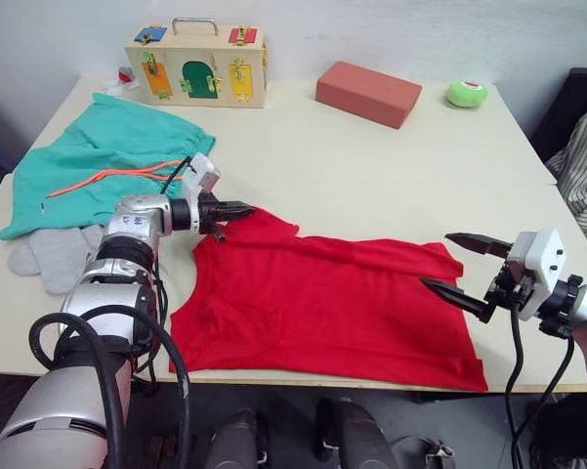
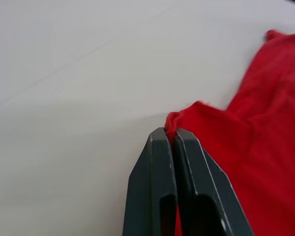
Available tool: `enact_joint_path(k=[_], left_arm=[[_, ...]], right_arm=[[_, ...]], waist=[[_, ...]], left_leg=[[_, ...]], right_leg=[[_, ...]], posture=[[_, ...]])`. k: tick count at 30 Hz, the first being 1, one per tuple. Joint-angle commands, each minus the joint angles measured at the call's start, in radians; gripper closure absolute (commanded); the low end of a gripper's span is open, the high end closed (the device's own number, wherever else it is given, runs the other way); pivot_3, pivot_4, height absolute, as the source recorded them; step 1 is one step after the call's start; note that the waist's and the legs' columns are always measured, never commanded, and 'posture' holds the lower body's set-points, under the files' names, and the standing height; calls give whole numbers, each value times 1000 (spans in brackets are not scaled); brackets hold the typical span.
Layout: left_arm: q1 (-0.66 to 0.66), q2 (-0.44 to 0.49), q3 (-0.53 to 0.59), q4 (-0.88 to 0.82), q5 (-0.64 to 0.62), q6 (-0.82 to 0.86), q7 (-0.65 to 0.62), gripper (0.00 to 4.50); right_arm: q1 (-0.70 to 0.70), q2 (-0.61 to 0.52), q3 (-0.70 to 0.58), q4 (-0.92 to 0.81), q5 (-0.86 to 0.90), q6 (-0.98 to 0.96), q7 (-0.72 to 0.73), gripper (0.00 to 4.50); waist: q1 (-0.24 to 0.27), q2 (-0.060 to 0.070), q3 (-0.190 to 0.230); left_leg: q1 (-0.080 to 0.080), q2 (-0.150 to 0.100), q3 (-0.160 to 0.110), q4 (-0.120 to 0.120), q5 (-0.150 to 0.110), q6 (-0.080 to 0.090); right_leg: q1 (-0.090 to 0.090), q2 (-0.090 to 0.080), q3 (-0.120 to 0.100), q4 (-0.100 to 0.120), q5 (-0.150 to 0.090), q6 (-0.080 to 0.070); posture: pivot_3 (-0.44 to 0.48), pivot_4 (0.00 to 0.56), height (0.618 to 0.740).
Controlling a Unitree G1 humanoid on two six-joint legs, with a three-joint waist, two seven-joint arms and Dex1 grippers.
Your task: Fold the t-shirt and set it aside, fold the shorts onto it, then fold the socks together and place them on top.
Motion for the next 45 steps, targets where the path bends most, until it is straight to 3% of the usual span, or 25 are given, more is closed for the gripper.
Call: enact_joint_path(k=[1,9,17,31,45], left_arm=[[38,38,30,-80,-52,-108,-132,4449],[197,71,3,-218,-56,-292,-267,4449],[309,83,-15,-302,-64,-411,-267,4449],[388,80,-76,-365,-93,-623,-309,4449],[426,169,-175,-412,-143,-772,-352,4449]], right_arm=[[25,-2,-58,3,16,-25,5,0],[58,11,-60,25,9,-40,-1,0],[98,24,-59,58,4,-48,-2,0],[135,50,-44,105,-11,-75,-8,0],[145,48,-35,124,-16,-89,21,0]], waist=[[-2,0,0],[-1,0,0],[0,0,0],[0,0,0],[2,0,0]], left_leg=[[0,0,0,0,0,0],[0,0,0,0,0,0],[0,0,0,0,0,1],[0,0,0,0,-1,2],[1,0,0,0,-2,3]], right_leg=[[0,0,0,0,0,0],[0,-1,1,0,0,0],[0,-2,2,0,0,0],[0,-3,2,0,0,0],[1,-3,3,0,0,0]], posture=[[0,150,740],[0,150,740],[0,150,740],[0,150,740],[0,150,740]])
